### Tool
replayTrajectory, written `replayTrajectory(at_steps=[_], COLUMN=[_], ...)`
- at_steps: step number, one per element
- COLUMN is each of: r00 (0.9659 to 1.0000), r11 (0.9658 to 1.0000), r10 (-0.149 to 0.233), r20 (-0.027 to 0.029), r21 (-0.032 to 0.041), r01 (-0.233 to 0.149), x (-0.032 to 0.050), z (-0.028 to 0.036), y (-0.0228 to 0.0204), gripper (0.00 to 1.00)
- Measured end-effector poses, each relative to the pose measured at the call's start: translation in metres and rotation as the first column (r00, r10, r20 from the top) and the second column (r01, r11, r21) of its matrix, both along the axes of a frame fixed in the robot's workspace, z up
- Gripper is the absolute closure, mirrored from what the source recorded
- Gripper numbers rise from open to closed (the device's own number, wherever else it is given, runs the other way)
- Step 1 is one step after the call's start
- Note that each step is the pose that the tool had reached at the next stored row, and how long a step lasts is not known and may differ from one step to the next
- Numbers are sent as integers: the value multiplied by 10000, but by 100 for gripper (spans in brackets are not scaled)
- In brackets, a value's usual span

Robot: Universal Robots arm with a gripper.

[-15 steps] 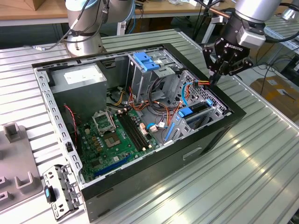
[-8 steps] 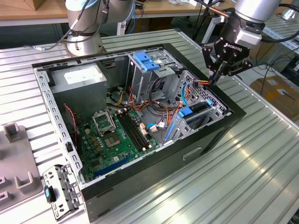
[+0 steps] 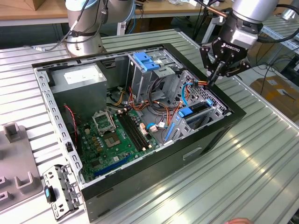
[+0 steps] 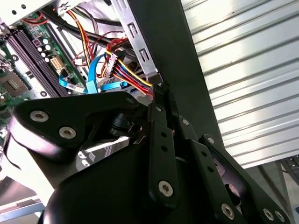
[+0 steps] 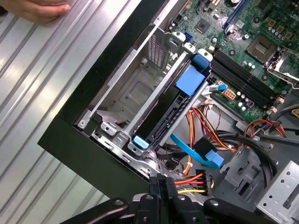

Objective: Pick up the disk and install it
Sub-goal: 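Insert the first disk wire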

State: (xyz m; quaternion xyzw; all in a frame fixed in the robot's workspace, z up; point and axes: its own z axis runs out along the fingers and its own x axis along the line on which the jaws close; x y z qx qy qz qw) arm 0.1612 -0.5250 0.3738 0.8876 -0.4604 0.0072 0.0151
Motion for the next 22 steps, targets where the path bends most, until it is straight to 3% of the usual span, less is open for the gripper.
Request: replayTrajectory(at_steps=[2, 5, 9, 18, 22], r00=[9992, 9986, 9956, 9954, 9928], r11=[9992, 9986, 9956, 9954, 9928], r10=[-395, -524, -940, -961, -1200], r20=[0, -1, 0, 0, 0], r21=[0, 1, 0, 0, 0], r01=[395, 524, 940, 961, 1200], x=[-5, -64, -79, -79, -81], z=[-2, -3, -4, -4, -4], y=[0, 0, 0, 0, 0], gripper=[84, 84, 84, 84, 84])
